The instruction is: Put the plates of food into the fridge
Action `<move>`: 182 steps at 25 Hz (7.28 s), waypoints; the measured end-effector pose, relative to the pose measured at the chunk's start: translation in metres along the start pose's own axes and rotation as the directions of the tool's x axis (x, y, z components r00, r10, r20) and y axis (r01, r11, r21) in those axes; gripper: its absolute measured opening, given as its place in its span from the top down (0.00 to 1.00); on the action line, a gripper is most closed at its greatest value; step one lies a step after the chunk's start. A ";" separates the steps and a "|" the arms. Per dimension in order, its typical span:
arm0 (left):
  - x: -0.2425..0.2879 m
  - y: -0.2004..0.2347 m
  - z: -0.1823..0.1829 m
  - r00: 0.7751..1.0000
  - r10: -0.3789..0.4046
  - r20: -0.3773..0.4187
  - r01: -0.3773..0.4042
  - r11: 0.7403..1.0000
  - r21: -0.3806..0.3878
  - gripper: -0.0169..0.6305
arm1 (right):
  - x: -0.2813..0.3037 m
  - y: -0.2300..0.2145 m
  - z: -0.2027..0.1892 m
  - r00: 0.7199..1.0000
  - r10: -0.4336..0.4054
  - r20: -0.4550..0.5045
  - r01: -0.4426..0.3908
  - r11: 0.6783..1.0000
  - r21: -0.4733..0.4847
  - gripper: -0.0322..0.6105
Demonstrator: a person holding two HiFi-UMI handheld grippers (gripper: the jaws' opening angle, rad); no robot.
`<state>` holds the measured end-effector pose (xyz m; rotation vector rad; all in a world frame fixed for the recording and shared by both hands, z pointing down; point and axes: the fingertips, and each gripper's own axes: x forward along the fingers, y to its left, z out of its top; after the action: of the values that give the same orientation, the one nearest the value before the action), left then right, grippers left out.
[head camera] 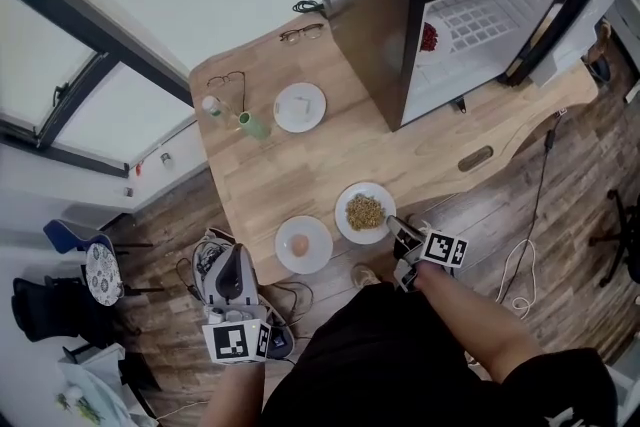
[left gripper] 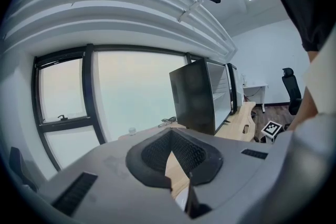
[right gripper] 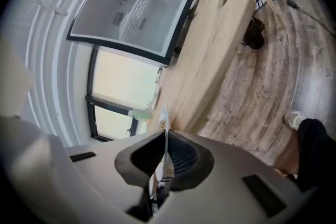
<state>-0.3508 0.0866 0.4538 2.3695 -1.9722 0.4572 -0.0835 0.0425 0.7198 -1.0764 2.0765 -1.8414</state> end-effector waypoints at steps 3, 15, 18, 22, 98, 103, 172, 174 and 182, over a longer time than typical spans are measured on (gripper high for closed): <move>0.004 -0.003 0.003 1.000 -0.008 0.009 0.008 1.000 -0.009 0.97 | -0.006 0.017 0.013 0.998 0.052 0.024 -0.052 0.999 -0.007 0.89; 0.049 -0.035 0.044 0.994 -0.052 0.100 0.056 0.998 -0.033 0.97 | -0.051 0.064 0.095 0.976 0.162 0.148 -0.157 0.987 -0.045 0.89; 0.064 -0.048 0.056 0.990 -0.068 0.122 0.073 0.997 -0.039 0.97 | -0.067 0.073 0.119 0.969 0.173 0.176 -0.161 0.984 -0.078 0.89; 0.084 -0.063 0.074 0.984 -0.081 0.158 0.089 0.995 -0.044 0.97 | -0.090 0.077 0.149 0.960 0.169 0.225 -0.157 0.985 -0.071 0.89; 0.222 -0.102 0.144 0.978 0.169 0.121 -0.159 0.983 -0.088 0.97 | -0.075 0.109 0.525 0.842 -0.194 0.504 0.492 0.661 -0.566 0.76; 0.203 -0.091 0.149 0.972 0.172 0.163 -0.156 0.982 -0.104 0.97 | -0.097 0.122 0.509 0.828 -0.169 0.535 0.498 0.659 -0.563 0.76; -0.048 0.067 -0.028 0.979 0.202 -0.004 -0.202 0.976 -0.080 0.97 | 0.059 0.093 -0.073 0.967 0.136 -0.216 -0.141 0.990 -0.007 0.90; -0.037 0.061 -0.022 0.981 0.191 0.006 -0.190 0.978 -0.086 0.97 | 0.052 0.094 -0.056 0.971 0.134 -0.197 -0.140 0.990 -0.016 0.90; 0.005 0.025 0.013 0.990 0.134 0.055 -0.129 0.988 -0.080 0.97 | 0.014 0.087 0.016 0.986 0.110 -0.124 -0.118 0.991 -0.055 0.90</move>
<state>-0.3711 0.0743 0.4385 2.2432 -2.1398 0.3120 -0.1194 0.0191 0.6416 -0.8589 2.2264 -1.8403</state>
